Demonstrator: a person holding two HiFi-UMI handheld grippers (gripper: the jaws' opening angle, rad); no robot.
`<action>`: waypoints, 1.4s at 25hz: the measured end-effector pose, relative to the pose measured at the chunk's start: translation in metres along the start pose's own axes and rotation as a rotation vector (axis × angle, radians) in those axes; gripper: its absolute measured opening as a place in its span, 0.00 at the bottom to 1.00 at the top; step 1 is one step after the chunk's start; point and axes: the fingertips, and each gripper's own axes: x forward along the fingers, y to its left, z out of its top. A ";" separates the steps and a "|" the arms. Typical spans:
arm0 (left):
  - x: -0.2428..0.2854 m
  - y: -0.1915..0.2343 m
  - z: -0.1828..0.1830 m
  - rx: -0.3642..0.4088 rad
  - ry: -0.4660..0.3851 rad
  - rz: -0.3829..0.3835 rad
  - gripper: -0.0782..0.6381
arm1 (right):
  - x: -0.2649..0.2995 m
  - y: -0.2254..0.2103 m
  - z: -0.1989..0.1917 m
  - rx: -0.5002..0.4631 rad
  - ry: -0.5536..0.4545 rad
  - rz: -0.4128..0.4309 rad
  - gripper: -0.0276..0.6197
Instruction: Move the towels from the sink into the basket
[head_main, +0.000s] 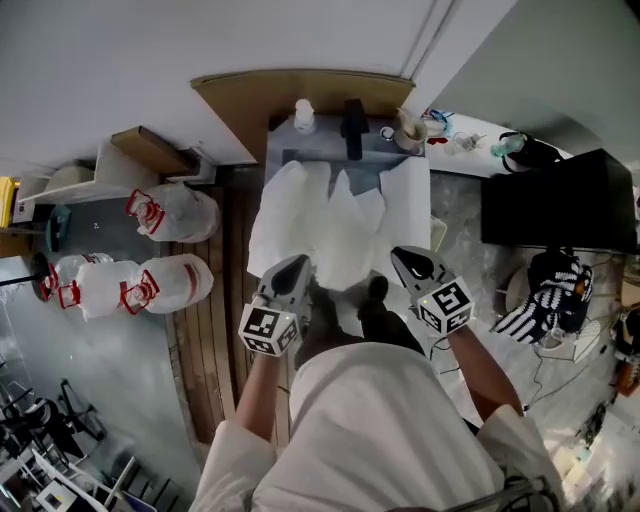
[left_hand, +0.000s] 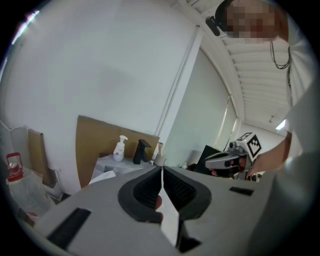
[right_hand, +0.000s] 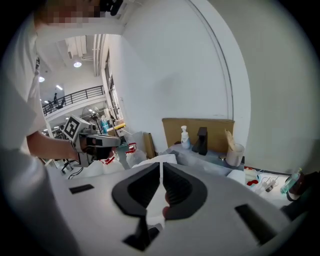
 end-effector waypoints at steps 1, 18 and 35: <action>0.001 0.002 -0.004 -0.001 0.006 0.000 0.13 | 0.005 0.002 -0.004 -0.001 0.009 0.008 0.07; 0.013 0.017 -0.082 -0.025 0.115 -0.025 0.13 | 0.085 0.026 -0.095 0.030 0.222 0.102 0.20; 0.024 0.025 -0.134 -0.056 0.200 -0.089 0.13 | 0.151 0.048 -0.188 -0.040 0.529 0.138 0.58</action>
